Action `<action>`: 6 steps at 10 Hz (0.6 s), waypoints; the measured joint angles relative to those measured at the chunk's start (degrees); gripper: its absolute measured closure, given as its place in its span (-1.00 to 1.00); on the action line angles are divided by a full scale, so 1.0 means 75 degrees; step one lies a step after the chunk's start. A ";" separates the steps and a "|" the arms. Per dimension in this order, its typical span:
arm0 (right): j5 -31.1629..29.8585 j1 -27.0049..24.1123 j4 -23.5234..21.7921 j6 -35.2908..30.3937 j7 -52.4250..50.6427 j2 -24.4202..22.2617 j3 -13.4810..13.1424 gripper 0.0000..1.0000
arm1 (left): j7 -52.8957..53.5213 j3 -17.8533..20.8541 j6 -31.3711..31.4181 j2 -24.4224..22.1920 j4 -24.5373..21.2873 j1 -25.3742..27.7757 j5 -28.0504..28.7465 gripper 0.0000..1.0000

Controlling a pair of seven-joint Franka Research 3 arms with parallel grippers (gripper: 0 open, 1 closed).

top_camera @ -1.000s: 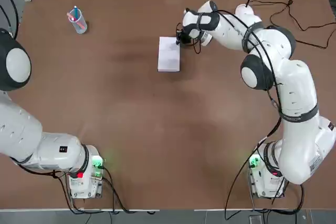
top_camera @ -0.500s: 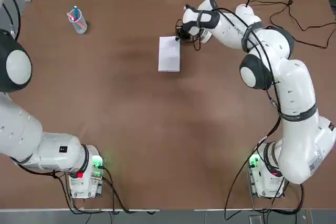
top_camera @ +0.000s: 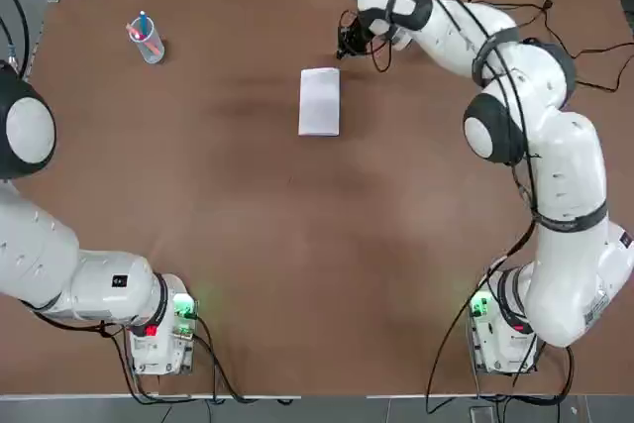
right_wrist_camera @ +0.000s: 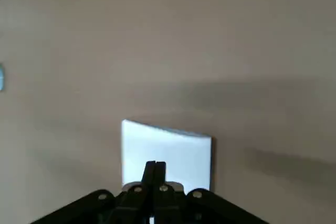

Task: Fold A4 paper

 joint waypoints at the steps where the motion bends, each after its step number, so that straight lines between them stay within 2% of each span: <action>1: -0.0279 0.0280 -0.0486 -0.0146 0.0005 -0.0644 -0.0336 0.91 | -0.0003 0.0000 -0.0106 0.0001 -0.0003 0.0002 0.0000 -1.00; 2: -0.0619 0.0668 -0.1051 -0.0397 0.0017 -0.1322 -0.0760 0.87 | -0.0011 0.0000 -0.0236 0.0002 -0.0008 0.0003 0.0000 -1.00; 4: -0.1670 0.0896 -0.1703 -0.1819 0.0027 -0.2527 -0.1403 0.69 | -0.0104 -0.0004 -0.0345 0.0003 -0.0025 0.0000 0.0000 -1.00; 6: -0.3164 0.0358 -0.1834 -0.3282 0.0007 -0.3623 -0.1607 0.12 | -0.0415 -0.0027 -0.0351 0.0019 -0.0059 -0.0008 0.0000 -1.00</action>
